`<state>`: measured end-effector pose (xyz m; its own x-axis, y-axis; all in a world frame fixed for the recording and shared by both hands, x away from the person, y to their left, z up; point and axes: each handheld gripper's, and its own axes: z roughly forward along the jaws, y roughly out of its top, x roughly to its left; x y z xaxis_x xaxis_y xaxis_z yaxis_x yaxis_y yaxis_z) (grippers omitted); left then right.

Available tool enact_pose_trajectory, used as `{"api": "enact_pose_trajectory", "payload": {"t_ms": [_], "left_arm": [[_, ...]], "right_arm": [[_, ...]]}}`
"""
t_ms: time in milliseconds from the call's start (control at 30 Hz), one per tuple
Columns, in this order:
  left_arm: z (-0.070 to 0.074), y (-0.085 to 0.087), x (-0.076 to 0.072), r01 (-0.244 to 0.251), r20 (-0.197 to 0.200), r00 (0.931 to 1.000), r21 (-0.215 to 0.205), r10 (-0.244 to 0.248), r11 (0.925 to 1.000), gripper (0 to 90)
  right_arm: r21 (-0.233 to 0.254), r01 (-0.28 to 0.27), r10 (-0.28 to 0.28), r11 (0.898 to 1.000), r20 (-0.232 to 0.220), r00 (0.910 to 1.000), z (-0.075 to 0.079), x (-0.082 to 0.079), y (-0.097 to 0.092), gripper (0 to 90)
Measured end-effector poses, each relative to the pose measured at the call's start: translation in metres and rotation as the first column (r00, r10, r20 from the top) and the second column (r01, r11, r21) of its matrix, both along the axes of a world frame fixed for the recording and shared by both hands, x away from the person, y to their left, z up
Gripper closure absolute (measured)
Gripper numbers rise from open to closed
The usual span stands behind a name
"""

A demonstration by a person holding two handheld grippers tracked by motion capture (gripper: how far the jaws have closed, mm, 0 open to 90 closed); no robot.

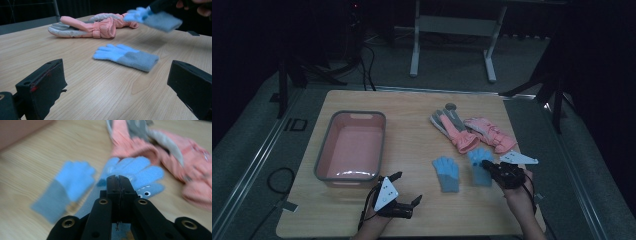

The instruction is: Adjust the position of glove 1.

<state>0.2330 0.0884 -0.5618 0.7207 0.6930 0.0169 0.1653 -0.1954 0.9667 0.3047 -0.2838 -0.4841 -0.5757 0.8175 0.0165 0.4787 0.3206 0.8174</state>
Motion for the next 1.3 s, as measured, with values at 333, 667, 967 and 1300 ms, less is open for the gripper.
{"api": "enact_pose_trajectory", "payload": {"t_ms": [333,667,967,1300], "left_arm": [[0.0,0.001,0.001,0.006,-0.006,1.0,-0.015,-0.006,0.9999,1.6],[0.0,0.002,0.001,0.005,-0.008,1.0,-0.015,-0.005,0.9999,1.6],[0.0,0.002,0.001,0.004,-0.009,1.0,-0.014,-0.004,0.9999,1.6],[0.0,0.003,0.001,0.005,-0.015,0.9999,-0.025,-0.005,0.9997,1.6]], "right_arm": [[0.071,-0.126,0.128,0.989,-0.023,0.9915,0.01,0.007,0.045,89.0],[0.08,-0.207,0.213,0.975,-0.074,0.9741,-0.006,0.011,0.077,89.0],[0.047,-0.212,0.217,0.976,-0.134,0.967,-0.032,0.018,0.08,88.9],[0.022,-0.186,0.187,0.982,-0.165,0.9684,-0.053,0.026,0.081,88.7]]}}
